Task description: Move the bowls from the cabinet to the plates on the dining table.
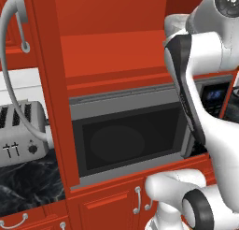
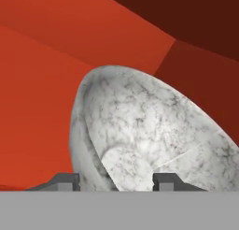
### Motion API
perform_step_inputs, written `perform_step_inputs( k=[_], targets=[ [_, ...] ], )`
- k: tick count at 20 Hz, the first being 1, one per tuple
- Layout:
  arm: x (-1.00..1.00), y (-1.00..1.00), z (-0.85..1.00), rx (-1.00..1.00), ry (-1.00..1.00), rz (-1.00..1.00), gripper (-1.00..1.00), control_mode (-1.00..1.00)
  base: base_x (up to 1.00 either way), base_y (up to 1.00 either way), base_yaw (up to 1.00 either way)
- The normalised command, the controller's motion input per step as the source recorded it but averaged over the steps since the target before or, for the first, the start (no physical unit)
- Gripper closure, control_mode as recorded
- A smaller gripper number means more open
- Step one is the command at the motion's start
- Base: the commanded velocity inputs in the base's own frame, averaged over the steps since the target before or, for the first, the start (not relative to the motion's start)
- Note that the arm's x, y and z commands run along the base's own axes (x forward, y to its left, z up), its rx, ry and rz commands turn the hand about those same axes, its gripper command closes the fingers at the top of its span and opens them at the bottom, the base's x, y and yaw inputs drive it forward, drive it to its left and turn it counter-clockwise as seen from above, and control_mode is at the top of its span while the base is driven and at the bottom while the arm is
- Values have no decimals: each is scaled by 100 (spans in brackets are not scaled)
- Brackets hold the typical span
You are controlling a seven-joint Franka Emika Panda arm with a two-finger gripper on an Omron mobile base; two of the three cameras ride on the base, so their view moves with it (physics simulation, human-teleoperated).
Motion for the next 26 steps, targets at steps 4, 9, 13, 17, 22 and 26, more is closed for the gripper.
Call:
perform_step_inputs(
  k=[4,9,13,17,22,26],
  targets=[
    [-65,5,33,2,-6,5,100,-100,0,0,0],
    [-83,4,26,0,-2,10,100,-100,0,0,0],
    [-100,0,10,0,0,11,100,-100,0,0,0],
    [-98,0,0,0,3,11,100,-100,0,0,0],
    [-81,0,-8,0,4,7,100,-100,0,0,0],
    [-29,3,-30,1,2,2,100,-100,0,0,0]
  ],
)
